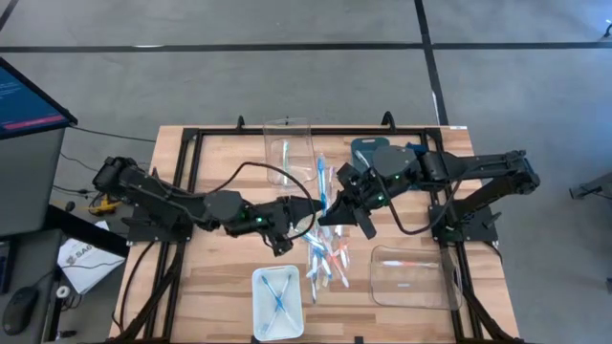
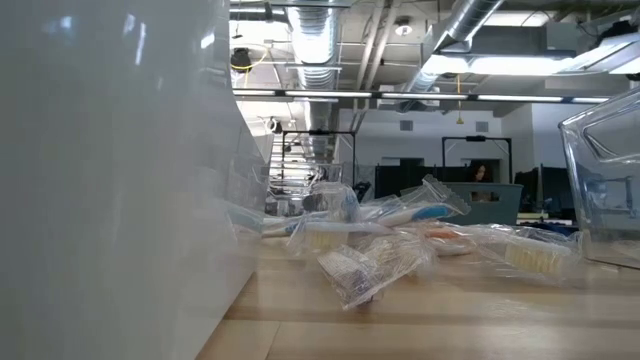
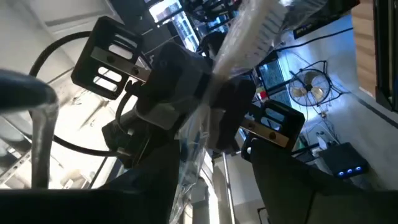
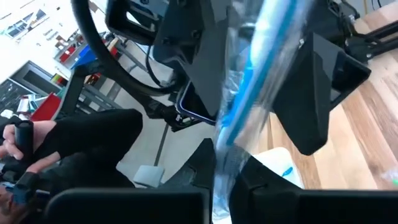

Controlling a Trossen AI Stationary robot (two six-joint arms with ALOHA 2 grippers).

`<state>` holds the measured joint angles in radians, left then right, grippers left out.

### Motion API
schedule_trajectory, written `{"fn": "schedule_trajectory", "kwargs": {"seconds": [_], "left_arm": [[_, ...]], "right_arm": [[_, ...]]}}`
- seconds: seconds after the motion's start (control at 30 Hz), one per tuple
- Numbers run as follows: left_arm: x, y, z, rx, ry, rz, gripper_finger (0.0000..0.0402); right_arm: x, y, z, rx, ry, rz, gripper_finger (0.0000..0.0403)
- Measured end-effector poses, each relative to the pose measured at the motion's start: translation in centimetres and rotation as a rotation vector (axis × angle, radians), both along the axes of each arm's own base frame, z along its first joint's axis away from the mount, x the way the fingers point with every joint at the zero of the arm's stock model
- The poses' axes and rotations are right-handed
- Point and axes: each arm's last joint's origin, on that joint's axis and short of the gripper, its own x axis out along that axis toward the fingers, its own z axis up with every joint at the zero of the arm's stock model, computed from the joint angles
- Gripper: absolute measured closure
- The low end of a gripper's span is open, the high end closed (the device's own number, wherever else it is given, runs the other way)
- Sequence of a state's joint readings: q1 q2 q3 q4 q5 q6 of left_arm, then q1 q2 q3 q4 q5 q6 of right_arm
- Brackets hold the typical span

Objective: Pick & Place Toothbrushes
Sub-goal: Put the blue toothbrush into the white bin

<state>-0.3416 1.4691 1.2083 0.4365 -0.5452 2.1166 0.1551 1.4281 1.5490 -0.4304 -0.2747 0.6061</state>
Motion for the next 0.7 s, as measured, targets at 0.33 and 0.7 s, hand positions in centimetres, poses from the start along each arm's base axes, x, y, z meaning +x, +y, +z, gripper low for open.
{"fn": "schedule_trajectory", "kwargs": {"seconds": [0.33,0.7], "left_arm": [[-0.2,0.3,0.6,0.006,-0.040,0.015,0.0210],[0.0,1.0,0.7,0.040,-0.042,0.017,0.0211]], "right_arm": [[-0.1,0.0,-0.4,-0.010,0.044,-0.020,0.0393],[-0.1,-0.1,-0.5,-0.011,0.054,-0.037,0.0392]]}}
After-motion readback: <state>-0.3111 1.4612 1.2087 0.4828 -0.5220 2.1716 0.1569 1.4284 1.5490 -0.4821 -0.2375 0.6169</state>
